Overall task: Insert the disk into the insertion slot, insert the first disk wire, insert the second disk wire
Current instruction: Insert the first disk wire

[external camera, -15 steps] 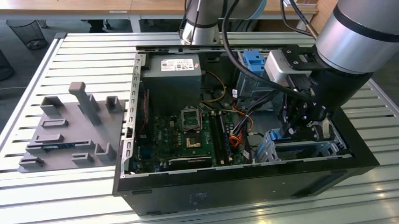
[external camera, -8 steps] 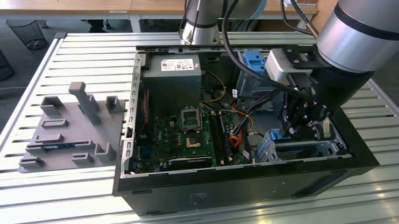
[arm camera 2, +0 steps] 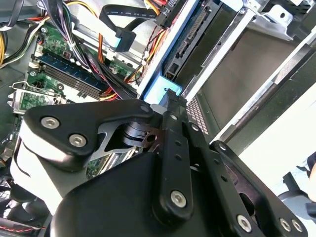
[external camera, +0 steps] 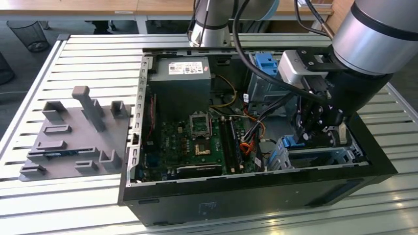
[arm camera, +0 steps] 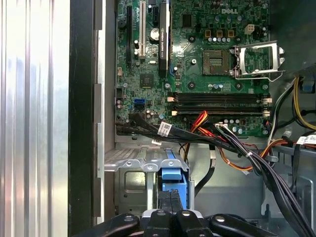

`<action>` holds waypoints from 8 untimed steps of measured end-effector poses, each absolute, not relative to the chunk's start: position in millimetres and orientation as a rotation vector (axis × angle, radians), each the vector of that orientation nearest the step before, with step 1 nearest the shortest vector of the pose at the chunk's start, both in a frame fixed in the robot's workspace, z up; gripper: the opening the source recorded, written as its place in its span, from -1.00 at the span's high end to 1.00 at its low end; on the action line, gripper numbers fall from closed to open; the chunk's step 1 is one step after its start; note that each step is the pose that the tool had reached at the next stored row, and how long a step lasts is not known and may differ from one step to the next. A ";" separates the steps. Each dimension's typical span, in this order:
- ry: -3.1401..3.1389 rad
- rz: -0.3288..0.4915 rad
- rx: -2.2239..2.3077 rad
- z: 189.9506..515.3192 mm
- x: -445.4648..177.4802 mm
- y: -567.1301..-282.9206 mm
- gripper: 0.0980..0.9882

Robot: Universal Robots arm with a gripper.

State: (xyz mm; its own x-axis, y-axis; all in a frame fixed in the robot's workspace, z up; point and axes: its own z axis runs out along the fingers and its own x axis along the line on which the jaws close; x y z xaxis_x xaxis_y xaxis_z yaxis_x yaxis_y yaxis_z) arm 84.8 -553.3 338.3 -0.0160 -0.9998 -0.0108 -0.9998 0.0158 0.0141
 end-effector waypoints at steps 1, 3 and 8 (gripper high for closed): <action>-2.237 -0.028 2.202 338.6 84.8 -553.3 0.98; -2.237 -0.028 2.202 338.8 84.8 -553.3 0.98; -2.238 -0.028 2.202 338.9 89.6 -553.3 0.98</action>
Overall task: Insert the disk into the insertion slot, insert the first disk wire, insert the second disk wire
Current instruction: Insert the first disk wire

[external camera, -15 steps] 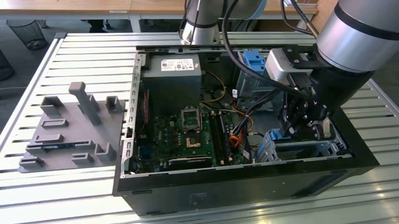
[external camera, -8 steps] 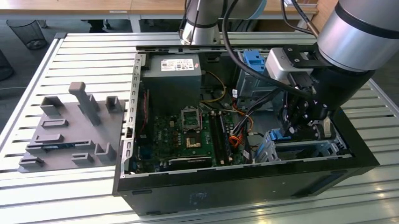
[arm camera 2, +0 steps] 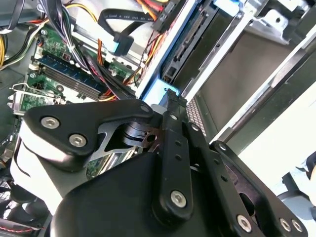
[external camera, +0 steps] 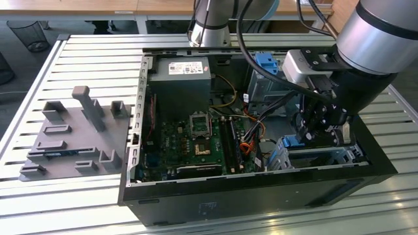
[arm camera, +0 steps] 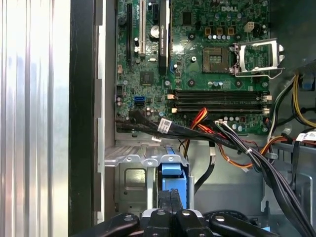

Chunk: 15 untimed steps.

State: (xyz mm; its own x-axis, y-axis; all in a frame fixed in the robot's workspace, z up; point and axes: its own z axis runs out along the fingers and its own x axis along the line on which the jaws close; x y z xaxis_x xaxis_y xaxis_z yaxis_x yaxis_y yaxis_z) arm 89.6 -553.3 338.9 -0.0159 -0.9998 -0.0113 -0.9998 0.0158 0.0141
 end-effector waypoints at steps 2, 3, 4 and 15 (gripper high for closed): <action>-2.238 -0.028 2.202 338.9 92.5 -553.3 0.98; -2.238 -0.028 2.202 338.9 93.8 -553.3 0.98; -2.238 -0.028 2.202 338.9 94.7 -553.3 0.98; -2.238 -0.028 2.202 348.1 98.1 -551.6 0.98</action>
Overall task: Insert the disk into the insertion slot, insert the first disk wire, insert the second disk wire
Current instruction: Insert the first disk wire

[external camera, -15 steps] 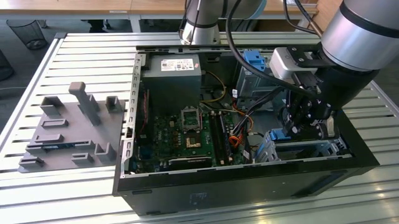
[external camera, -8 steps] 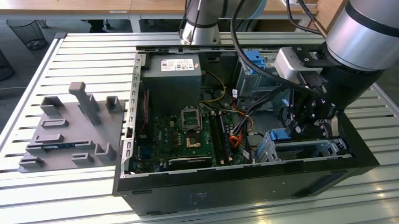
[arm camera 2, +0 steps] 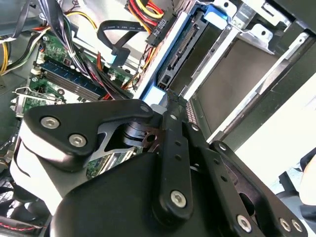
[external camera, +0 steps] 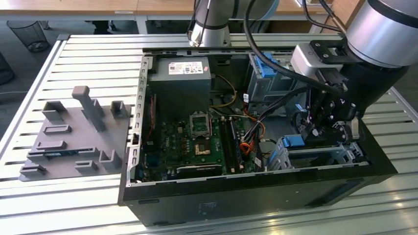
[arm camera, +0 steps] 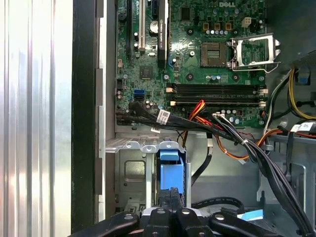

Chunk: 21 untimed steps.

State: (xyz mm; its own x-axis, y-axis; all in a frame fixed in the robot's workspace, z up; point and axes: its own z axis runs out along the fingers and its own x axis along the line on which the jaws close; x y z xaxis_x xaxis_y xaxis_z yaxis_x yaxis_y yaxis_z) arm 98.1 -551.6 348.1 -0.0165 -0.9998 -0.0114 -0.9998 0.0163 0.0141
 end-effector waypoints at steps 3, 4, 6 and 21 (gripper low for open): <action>-2.241 -0.029 2.199 349.6 100.1 -550.3 0.98; -2.242 -0.030 2.200 349.7 101.8 -550.2 0.98; -2.244 -0.035 2.201 349.6 106.2 -549.5 0.98; -2.270 -0.038 2.180 355.4 118.7 -539.8 0.98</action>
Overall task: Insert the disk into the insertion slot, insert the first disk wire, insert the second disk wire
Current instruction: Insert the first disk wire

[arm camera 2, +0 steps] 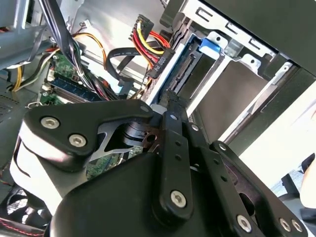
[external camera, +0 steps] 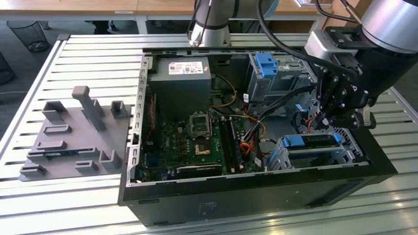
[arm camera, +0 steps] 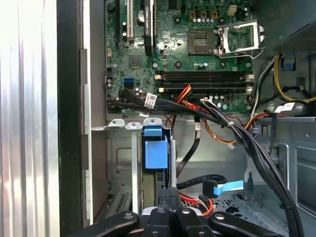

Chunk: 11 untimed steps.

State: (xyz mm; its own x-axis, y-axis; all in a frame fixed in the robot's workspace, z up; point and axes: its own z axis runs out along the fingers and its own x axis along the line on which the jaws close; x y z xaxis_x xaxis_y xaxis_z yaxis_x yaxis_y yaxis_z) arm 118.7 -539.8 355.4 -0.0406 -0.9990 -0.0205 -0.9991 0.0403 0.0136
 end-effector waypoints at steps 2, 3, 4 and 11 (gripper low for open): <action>2.265 0.037 -2.169 356.4 118.8 -537.9 0.98; 2.266 0.037 -2.167 356.4 118.8 -537.0 0.98; 2.268 0.037 -2.166 356.4 118.9 -536.2 0.98; 2.277 0.037 -2.156 356.4 122.9 -530.5 0.98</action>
State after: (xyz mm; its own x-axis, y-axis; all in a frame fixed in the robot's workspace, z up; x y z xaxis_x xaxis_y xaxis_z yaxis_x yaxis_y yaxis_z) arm 122.9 -530.5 356.4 -0.0544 -0.9983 -0.0204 -0.9984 0.0541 0.0135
